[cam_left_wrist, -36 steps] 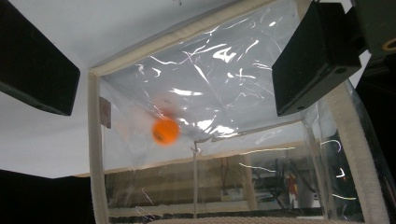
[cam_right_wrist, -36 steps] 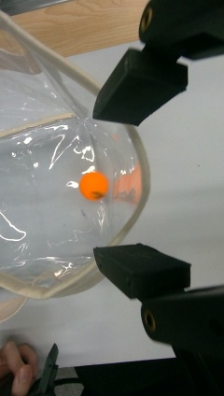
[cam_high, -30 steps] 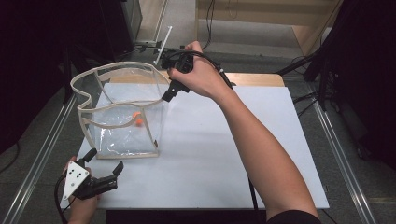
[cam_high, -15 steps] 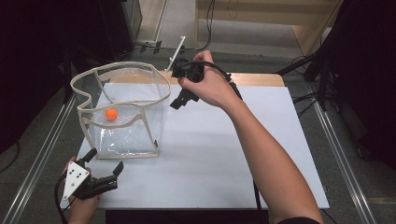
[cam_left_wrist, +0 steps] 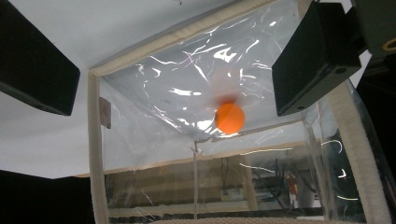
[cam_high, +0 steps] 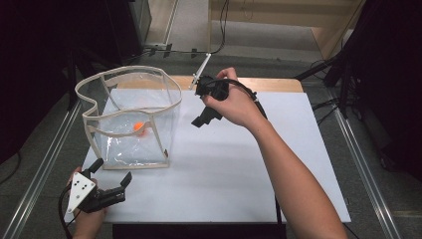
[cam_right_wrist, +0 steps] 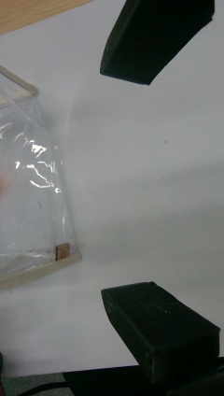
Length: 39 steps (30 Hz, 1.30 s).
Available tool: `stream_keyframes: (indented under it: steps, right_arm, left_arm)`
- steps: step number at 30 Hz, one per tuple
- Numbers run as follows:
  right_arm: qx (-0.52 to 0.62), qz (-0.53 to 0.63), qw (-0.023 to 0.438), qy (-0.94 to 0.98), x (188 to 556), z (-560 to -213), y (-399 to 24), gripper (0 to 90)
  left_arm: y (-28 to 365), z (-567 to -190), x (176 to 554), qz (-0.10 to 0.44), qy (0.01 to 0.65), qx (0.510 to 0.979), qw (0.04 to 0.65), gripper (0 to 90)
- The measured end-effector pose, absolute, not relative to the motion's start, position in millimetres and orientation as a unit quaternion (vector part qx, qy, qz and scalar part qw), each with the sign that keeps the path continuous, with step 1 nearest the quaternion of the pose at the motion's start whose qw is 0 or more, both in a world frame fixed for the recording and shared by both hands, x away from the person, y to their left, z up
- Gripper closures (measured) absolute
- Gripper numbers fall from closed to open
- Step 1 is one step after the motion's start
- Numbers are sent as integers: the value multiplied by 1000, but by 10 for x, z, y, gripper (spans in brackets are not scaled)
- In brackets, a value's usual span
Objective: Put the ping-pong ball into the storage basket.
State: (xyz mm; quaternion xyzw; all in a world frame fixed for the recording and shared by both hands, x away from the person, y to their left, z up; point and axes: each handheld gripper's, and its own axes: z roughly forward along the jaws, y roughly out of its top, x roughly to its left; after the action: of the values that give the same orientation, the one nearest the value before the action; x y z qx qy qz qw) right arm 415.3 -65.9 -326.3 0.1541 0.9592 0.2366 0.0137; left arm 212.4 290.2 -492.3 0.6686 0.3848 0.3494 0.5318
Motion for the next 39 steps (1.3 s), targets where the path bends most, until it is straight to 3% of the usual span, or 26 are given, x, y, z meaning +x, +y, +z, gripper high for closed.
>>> stream_keyframes:
  steps: [39]
  right_arm:
    - [179,240,32,954,3804,-3802,-1229,0]
  left_arm:
    - [2903,-4924,2120,351,384,670,529,14]
